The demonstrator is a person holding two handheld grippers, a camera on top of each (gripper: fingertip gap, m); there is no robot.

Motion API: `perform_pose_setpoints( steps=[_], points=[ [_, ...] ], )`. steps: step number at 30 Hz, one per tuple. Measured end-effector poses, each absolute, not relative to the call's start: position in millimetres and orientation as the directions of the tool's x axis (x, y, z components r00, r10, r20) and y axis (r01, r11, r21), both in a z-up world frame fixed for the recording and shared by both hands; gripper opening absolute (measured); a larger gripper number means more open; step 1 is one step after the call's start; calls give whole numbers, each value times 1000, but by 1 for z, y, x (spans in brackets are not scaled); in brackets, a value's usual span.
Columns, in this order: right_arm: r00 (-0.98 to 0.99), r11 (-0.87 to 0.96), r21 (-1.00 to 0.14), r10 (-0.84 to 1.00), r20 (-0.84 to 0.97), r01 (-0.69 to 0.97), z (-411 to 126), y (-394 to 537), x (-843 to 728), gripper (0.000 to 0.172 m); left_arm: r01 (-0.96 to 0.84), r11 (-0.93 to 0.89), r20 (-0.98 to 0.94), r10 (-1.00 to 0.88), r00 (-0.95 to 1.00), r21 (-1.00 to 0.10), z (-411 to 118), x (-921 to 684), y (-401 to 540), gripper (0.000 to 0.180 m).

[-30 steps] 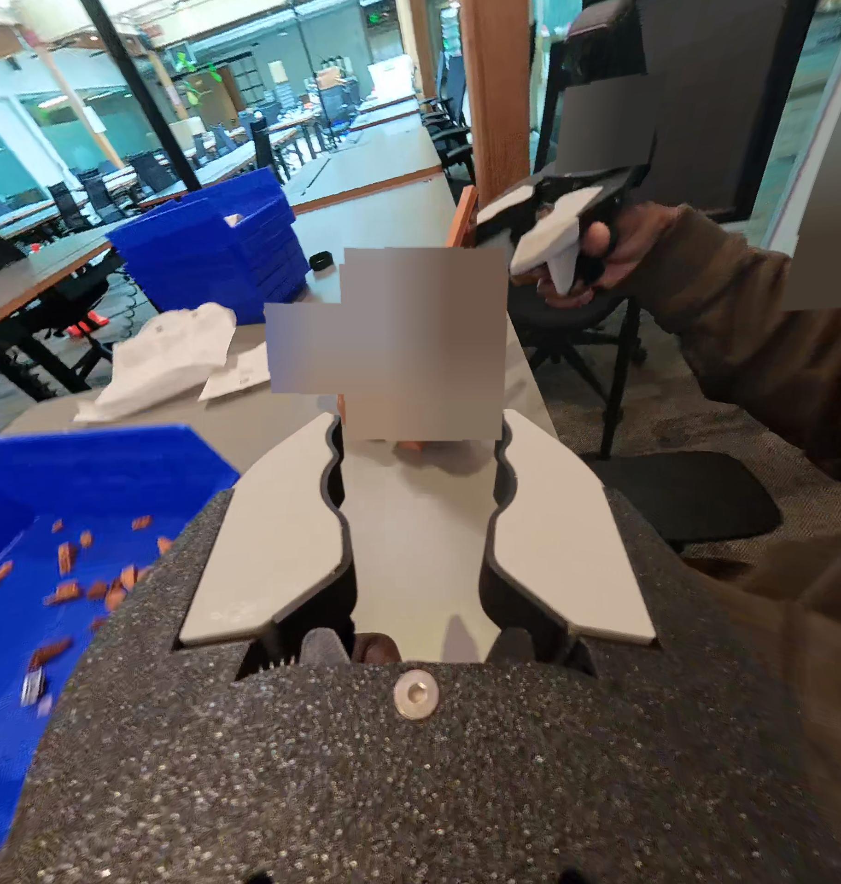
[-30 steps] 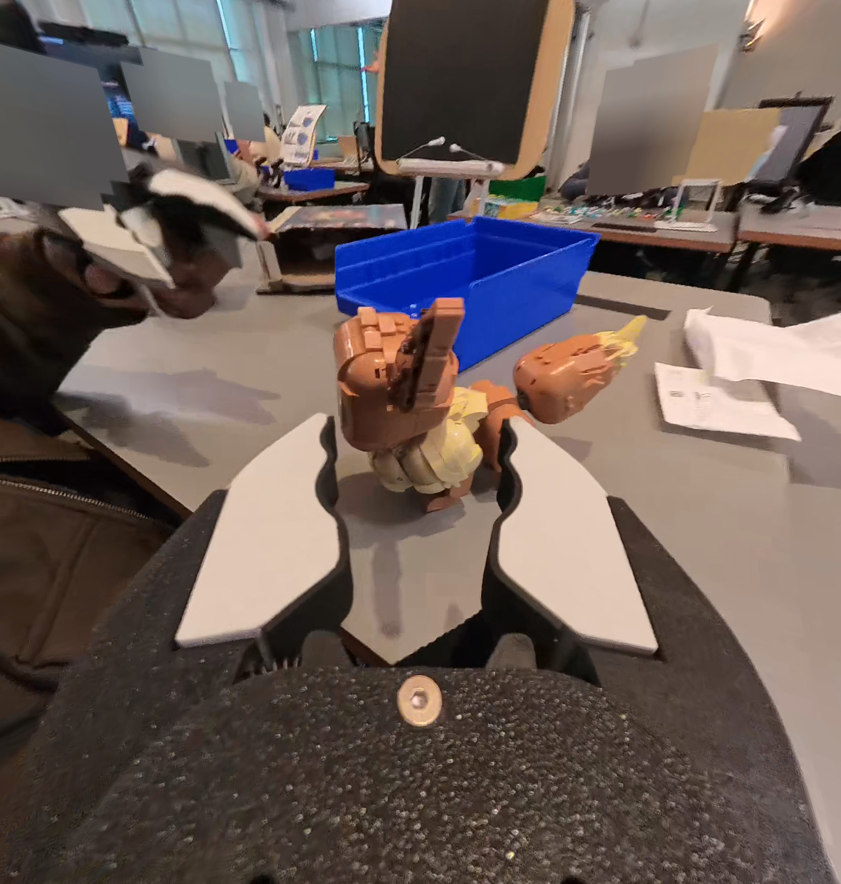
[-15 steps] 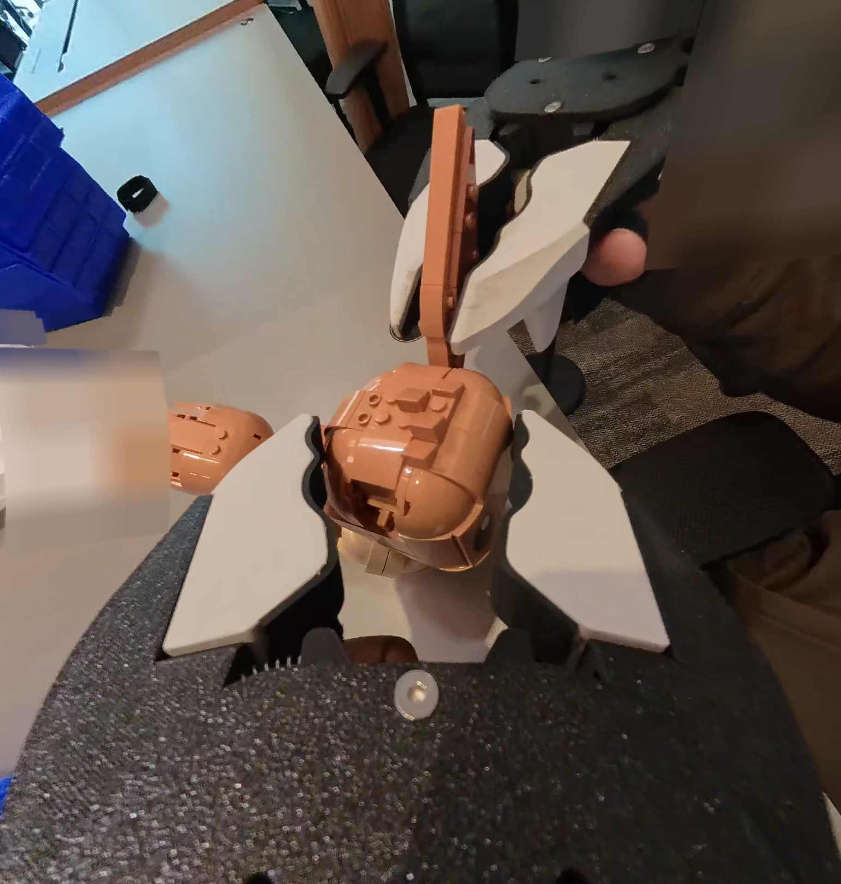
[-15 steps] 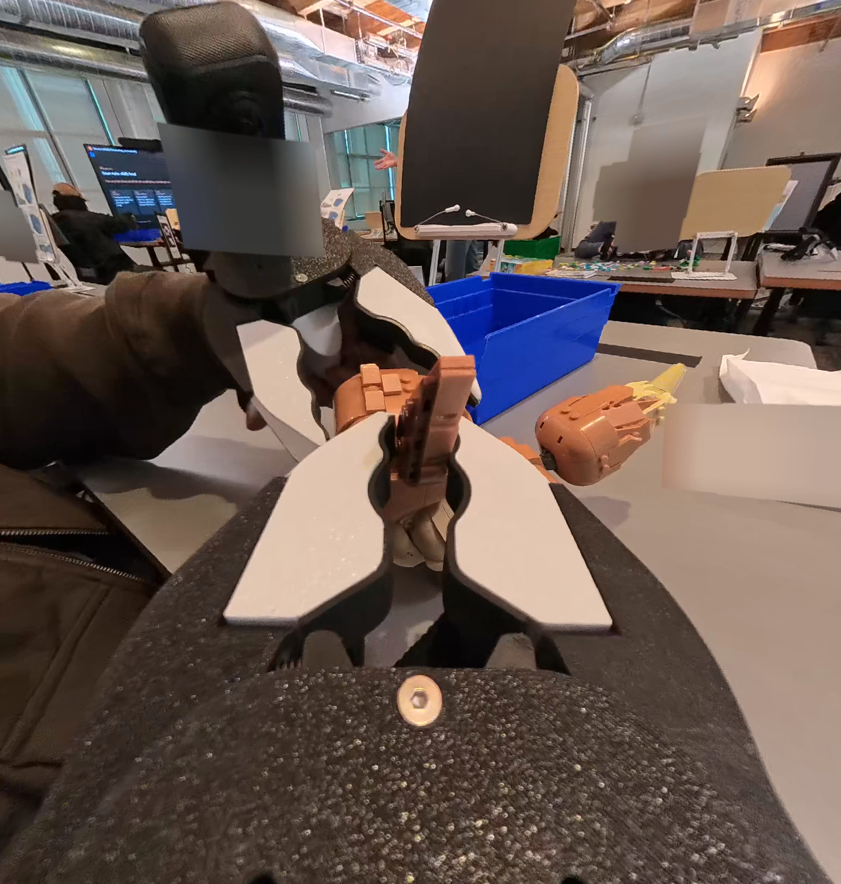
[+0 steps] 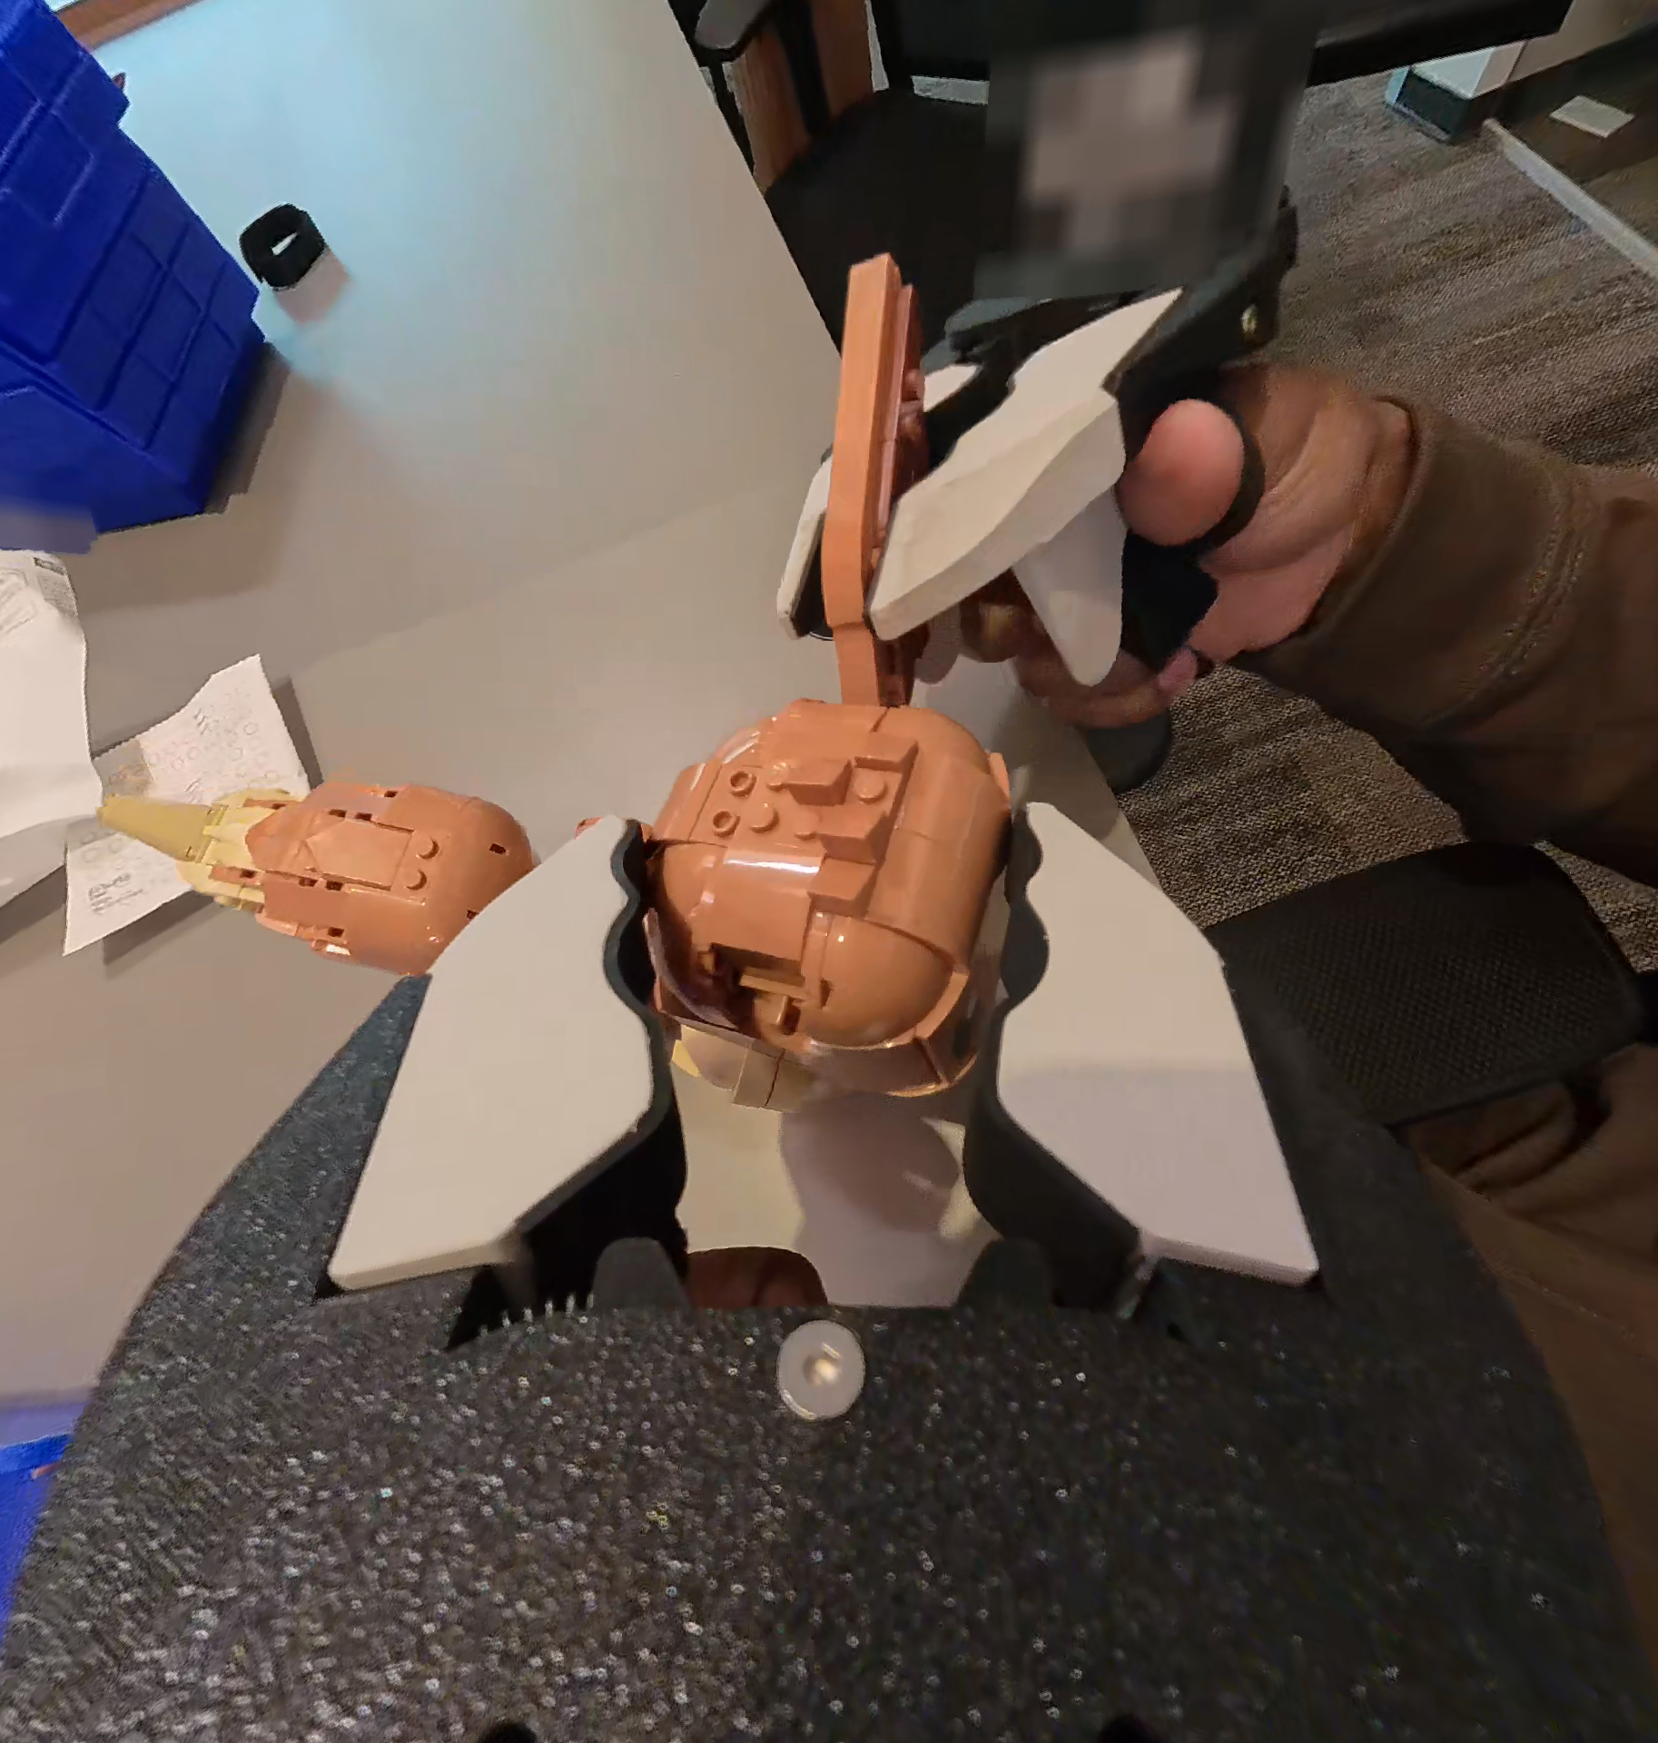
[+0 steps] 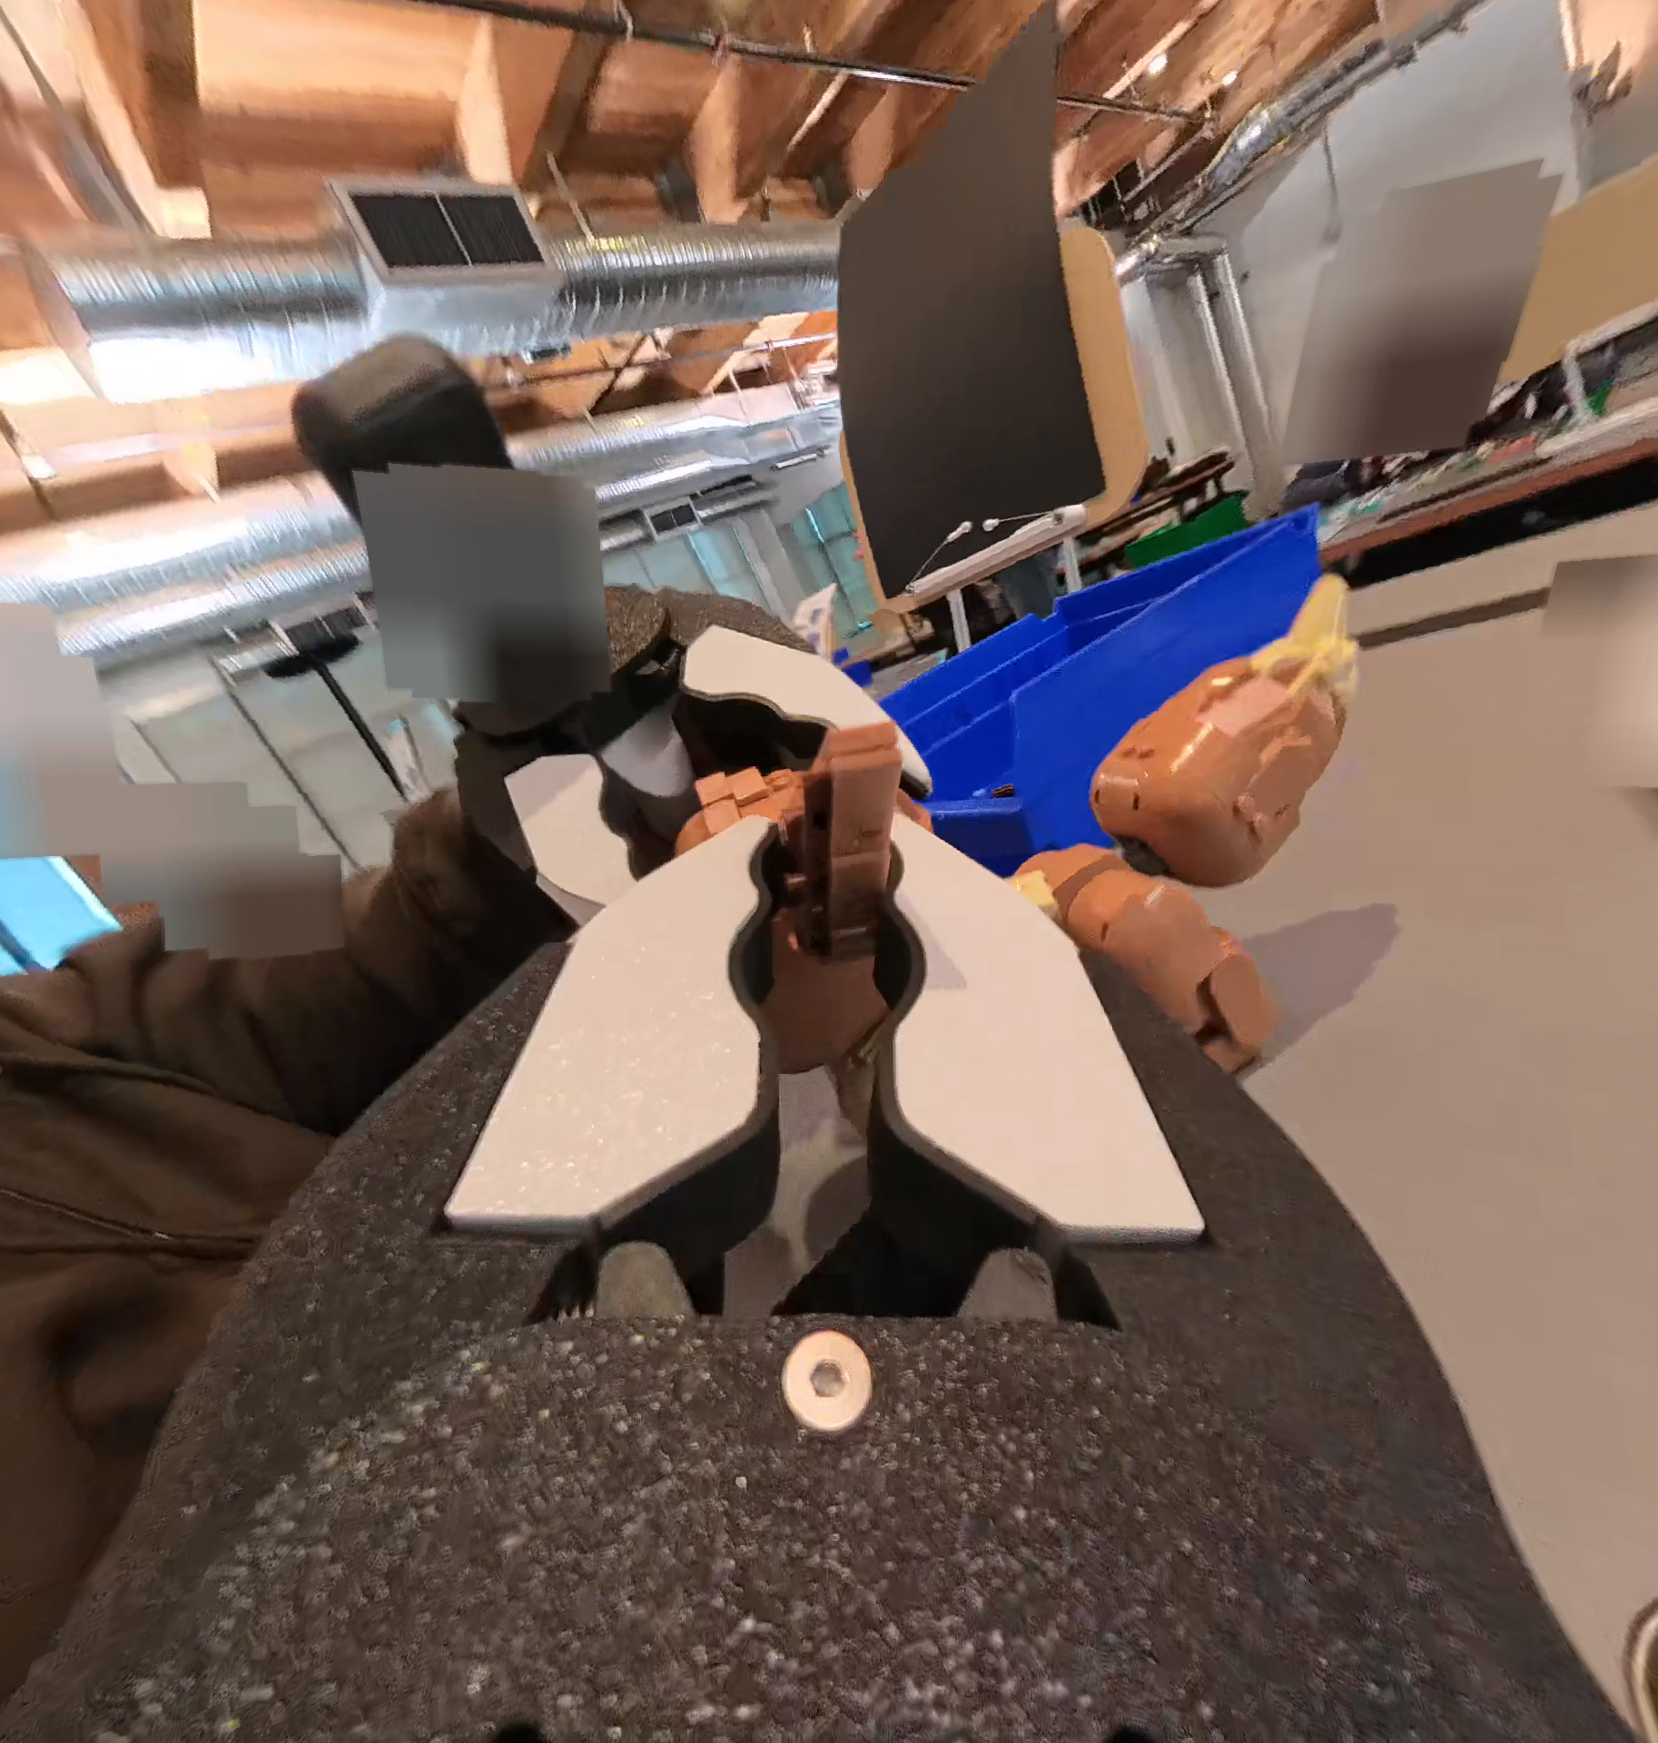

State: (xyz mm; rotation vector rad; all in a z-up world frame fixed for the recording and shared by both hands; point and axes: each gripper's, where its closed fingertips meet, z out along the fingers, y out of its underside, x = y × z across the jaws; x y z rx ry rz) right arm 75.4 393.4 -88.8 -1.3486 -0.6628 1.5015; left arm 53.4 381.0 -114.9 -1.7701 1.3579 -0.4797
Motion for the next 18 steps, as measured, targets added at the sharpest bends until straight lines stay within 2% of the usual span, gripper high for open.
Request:
perform_pose_setpoints(
  steps=[2,5,8,10,11,13,18],
  points=[
    [57,-455,-834,867,-495,-311,-92,398,78,17,-601,-72,-181,-919,349,-796,-115,52,383,73],
    [114,-426,-859,875,-471,-285,-93,400,78,17,-613,-84,-182,-916,359,-785,-115,52,384,73],
    [327,-233,-962,906,-269,-146,-90,399,77,17,-629,-103,-180,-912,370,-770,-115,52,385,73],
    [624,-63,-998,780,-54,-8,-80,416,101,15,-654,-94,-195,-914,356,-751,-116,49,383,73],
    [697,-20,-1000,717,-10,6,-69,420,119,15,-667,-82,-207,-916,343,-741,-117,47,382,72],
    [690,-38,-990,714,-121,-135,-48,418,149,15,-676,-60,-225,-918,326,-734,-117,45,380,72],
    [674,-86,-988,724,-151,-129,-60,415,177,15,-653,-85,-209,-909,360,-753,-115,46,386,73]
  ],
)
